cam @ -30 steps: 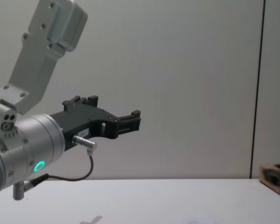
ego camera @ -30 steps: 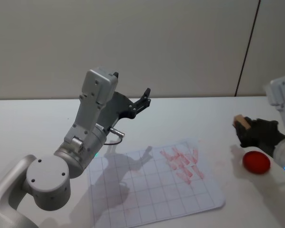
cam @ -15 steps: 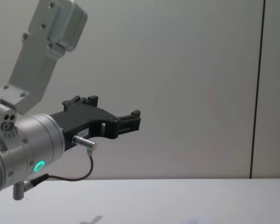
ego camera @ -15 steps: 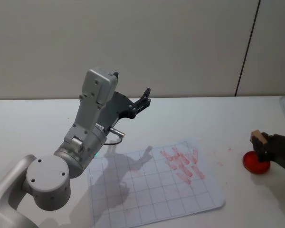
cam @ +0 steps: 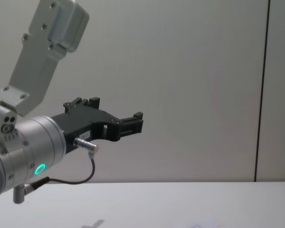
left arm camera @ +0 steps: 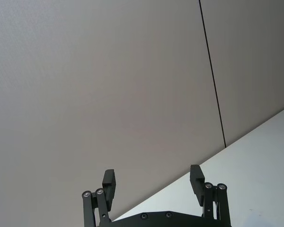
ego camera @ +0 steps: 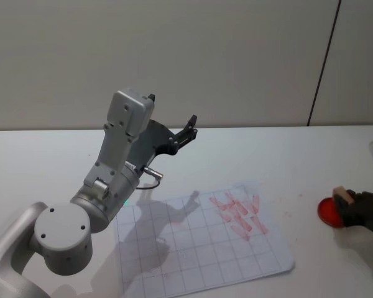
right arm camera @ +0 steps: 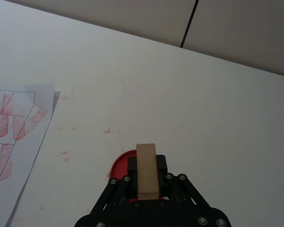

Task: Use the one hand to pick up the stamp and affix it onto the A4 paper.

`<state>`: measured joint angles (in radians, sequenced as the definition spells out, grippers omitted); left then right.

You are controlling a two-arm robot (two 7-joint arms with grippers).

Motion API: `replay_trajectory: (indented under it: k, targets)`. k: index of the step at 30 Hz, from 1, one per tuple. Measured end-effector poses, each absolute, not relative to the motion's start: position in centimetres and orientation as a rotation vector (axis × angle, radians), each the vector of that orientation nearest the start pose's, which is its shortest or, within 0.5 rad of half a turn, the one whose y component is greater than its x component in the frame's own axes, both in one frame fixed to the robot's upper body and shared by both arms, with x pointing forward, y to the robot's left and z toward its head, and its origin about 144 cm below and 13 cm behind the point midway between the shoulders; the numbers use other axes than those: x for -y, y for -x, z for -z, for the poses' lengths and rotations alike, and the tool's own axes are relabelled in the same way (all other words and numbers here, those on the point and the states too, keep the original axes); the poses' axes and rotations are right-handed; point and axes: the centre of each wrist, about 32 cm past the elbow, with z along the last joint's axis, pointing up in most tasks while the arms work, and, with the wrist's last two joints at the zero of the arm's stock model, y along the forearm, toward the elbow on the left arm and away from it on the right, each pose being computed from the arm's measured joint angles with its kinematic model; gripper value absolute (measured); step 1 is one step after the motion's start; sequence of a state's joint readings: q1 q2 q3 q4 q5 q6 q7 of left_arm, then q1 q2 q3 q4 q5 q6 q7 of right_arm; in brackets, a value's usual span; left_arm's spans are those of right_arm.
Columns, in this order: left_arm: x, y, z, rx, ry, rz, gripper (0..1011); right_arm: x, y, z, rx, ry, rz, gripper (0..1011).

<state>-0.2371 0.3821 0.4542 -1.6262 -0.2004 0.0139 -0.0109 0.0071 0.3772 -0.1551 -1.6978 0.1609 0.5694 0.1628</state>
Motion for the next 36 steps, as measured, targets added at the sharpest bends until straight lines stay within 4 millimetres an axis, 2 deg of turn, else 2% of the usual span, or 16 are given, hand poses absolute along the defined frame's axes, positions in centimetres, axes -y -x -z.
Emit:
replay_trajectory:
  k: [2,5,9,12,13,18,22,27,36]
  targets:
    - [-19.8,-49.2,-120.4,0.268,-0.061,-1.124,1001,27.8,-45.5,-117.8,-0.219,0.539,1.253,232]
    - [-19.8,-49.2,-120.4,0.268,-0.061,-1.124,1001,27.9,-45.4,-117.5,-0.227,0.546,1.253,348]
    - [-19.8,-49.2,-120.4,0.268,-0.061,-1.124,1001,28.1,-45.3,-117.3,-0.229,0.546,1.253,423]
    - [-19.8,-49.2,-120.4,0.268,-0.061,-1.124,1001,28.2,-45.2,-117.1,-0.224,0.539,1.255,567]
    - [-19.8,-49.2,-120.4,0.268,-0.061,-1.124,1002,28.2,-45.2,-117.1,-0.223,0.538,1.255,567]
    - [-19.8,-49.2,-120.4,0.268,-0.061,-1.124,1001,28.4,-45.0,-117.1,-0.201,0.514,1.259,765]
    - [-19.8,-49.2,-120.4,0.268,-0.061,-1.124,1001,28.5,-44.9,-117.3,-0.172,0.487,1.267,843]
    - [-19.8,-49.2,-120.4,0.268,-0.061,-1.124,1001,28.8,-44.5,-117.8,-0.119,0.444,1.279,1001]
    - [-19.8,-49.2,-120.4,0.268,-0.061,-1.124,1001,29.5,-43.7,-118.5,-0.013,0.363,1.304,1001]
